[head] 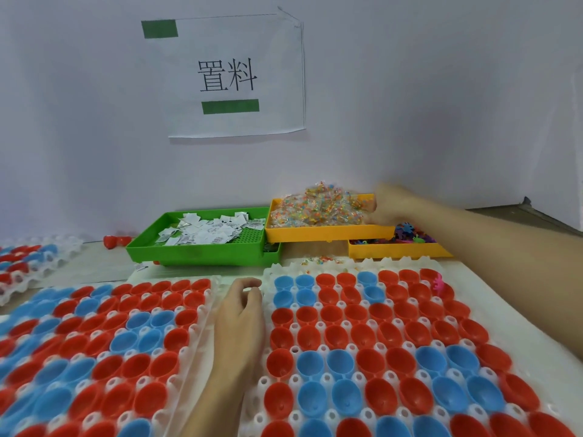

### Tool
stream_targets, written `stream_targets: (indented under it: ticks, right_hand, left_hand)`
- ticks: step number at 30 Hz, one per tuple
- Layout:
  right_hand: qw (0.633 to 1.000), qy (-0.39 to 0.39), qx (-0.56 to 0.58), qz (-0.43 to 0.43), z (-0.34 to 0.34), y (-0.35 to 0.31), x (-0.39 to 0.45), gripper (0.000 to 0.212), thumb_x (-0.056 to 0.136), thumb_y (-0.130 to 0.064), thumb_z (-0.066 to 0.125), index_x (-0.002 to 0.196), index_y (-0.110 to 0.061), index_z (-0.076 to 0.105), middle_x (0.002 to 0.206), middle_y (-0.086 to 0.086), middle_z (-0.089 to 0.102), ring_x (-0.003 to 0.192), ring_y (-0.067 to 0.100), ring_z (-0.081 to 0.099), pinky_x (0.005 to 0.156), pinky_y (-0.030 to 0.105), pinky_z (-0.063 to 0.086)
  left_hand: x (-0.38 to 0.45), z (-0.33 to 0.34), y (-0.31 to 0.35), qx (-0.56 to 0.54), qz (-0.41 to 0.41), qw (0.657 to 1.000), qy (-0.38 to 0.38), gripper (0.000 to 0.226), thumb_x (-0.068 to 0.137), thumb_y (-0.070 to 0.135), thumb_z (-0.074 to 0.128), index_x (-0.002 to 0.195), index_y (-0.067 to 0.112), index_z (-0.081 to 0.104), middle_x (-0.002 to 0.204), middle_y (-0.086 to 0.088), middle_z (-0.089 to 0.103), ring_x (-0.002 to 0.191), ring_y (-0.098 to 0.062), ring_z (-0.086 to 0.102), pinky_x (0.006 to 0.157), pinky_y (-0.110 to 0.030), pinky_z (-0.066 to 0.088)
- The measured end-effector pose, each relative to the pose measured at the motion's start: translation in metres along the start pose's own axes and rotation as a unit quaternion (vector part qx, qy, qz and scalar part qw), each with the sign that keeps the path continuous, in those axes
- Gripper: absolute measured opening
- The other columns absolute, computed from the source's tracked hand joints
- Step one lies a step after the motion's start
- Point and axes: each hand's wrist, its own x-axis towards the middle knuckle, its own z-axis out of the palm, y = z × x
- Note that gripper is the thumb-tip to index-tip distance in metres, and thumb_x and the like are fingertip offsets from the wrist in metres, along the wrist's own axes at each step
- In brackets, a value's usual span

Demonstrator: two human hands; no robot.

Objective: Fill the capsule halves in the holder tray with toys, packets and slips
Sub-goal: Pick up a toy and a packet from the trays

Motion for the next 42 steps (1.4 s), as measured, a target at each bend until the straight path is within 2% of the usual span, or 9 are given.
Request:
stream_targets:
  ticks: [4, 7, 9, 11, 14, 18, 28, 32, 42]
  right_hand:
    - [1.000, 0.004, -0.003, 0.024, 0.006, -0.007, 0.009, 0.030, 0.094, -0.021, 0.063, 0.069, -0.007, 0.053, 0.067, 0.006, 0.048, 0.060, 0.018, 0.047, 0.052, 0.029, 0.039]
    - [0.999, 0.002, 0.023, 0.026, 0.003, -0.005, 0.009, 0.017, 0.091, -0.017, 0.065, 0.087, -0.001, 0.066, 0.083, 0.012, 0.065, 0.078, 0.025, 0.063, 0.066, 0.036, 0.054]
    - [0.996, 0.020, 0.080, 0.036, 0.001, 0.001, 0.012, 0.019, 0.087, -0.012, 0.069, 0.099, 0.002, 0.073, 0.102, 0.018, 0.072, 0.097, 0.031, 0.068, 0.080, 0.041, 0.058]
    - [0.985, 0.060, 0.155, 0.043, -0.002, 0.004, 0.010, 0.020, 0.087, -0.015, 0.073, 0.101, 0.000, 0.076, 0.109, 0.018, 0.072, 0.100, 0.029, 0.067, 0.078, 0.041, 0.057]
    - [0.965, 0.104, 0.238, 0.036, -0.004, 0.009, 0.002, 0.019, 0.087, -0.018, 0.076, 0.102, -0.006, 0.077, 0.107, 0.010, 0.073, 0.093, 0.020, 0.062, 0.075, 0.030, 0.047]
    - [0.935, 0.130, 0.329, 0.020, -0.008, 0.019, -0.024, 0.015, 0.085, -0.019, 0.079, 0.097, -0.011, 0.077, 0.097, 0.005, 0.074, 0.090, 0.017, 0.067, 0.072, 0.024, 0.049]
    - [0.876, 0.176, 0.448, -0.007, 0.012, 0.082, -0.145, 0.012, 0.086, -0.018, 0.077, 0.092, -0.027, 0.075, 0.093, -0.003, 0.075, 0.091, 0.014, 0.069, 0.076, 0.027, 0.053]
    - [0.895, 0.163, 0.415, -0.002, 0.025, 0.095, -0.164, 0.015, 0.088, -0.017, 0.074, 0.091, -0.032, 0.075, 0.093, -0.008, 0.074, 0.087, 0.007, 0.066, 0.066, 0.014, 0.043]
    - [0.936, 0.145, 0.316, -0.057, 0.026, 0.092, -0.168, 0.020, 0.084, -0.007, 0.078, 0.091, -0.026, 0.076, 0.078, -0.008, 0.068, 0.075, 0.004, 0.062, 0.064, 0.008, 0.047]
  left_hand:
    - [0.002, 0.001, -0.002, 0.008, 0.015, 1.000, 0.005, 0.023, 0.097, 0.015, 0.047, 0.089, 0.031, 0.062, 0.081, 0.029, 0.063, 0.077, 0.022, 0.051, 0.059, -0.007, 0.039]
    - [0.002, 0.001, -0.002, 0.007, 0.019, 1.000, 0.004, 0.023, 0.097, 0.014, 0.047, 0.090, 0.030, 0.062, 0.079, 0.042, 0.058, 0.071, 0.021, 0.052, 0.058, -0.001, 0.039]
    - [0.002, 0.001, -0.003, 0.006, 0.013, 1.000, 0.004, 0.023, 0.098, 0.016, 0.046, 0.090, 0.031, 0.062, 0.078, 0.035, 0.062, 0.070, 0.021, 0.053, 0.056, -0.007, 0.042]
    - [0.002, 0.001, -0.003, 0.003, 0.005, 1.000, 0.006, 0.023, 0.098, 0.017, 0.047, 0.090, 0.032, 0.062, 0.076, 0.026, 0.063, 0.071, 0.020, 0.053, 0.059, -0.014, 0.040]
    - [0.002, 0.001, -0.003, -0.002, 0.004, 1.000, 0.005, 0.024, 0.098, 0.016, 0.047, 0.089, 0.032, 0.063, 0.079, 0.018, 0.064, 0.071, 0.019, 0.054, 0.063, -0.021, 0.039]
    - [0.001, 0.000, -0.002, -0.007, -0.007, 1.000, 0.005, 0.023, 0.098, 0.018, 0.047, 0.092, 0.032, 0.063, 0.087, 0.015, 0.064, 0.076, 0.008, 0.059, 0.064, -0.021, 0.040]
    - [0.001, -0.002, -0.001, 0.002, -0.006, 1.000, -0.012, 0.022, 0.100, 0.019, 0.044, 0.100, 0.031, 0.063, 0.099, 0.012, 0.062, 0.096, -0.011, 0.060, 0.081, -0.035, 0.049]
    - [0.000, -0.003, 0.000, 0.004, -0.016, 1.000, -0.012, 0.023, 0.100, 0.018, 0.044, 0.100, 0.030, 0.063, 0.106, 0.005, 0.064, 0.108, -0.020, 0.059, 0.097, -0.048, 0.048]
    - [0.001, -0.003, 0.002, 0.016, -0.023, 0.999, -0.023, 0.025, 0.100, 0.019, 0.043, 0.098, 0.033, 0.064, 0.110, 0.001, 0.066, 0.110, -0.025, 0.060, 0.099, -0.053, 0.048]
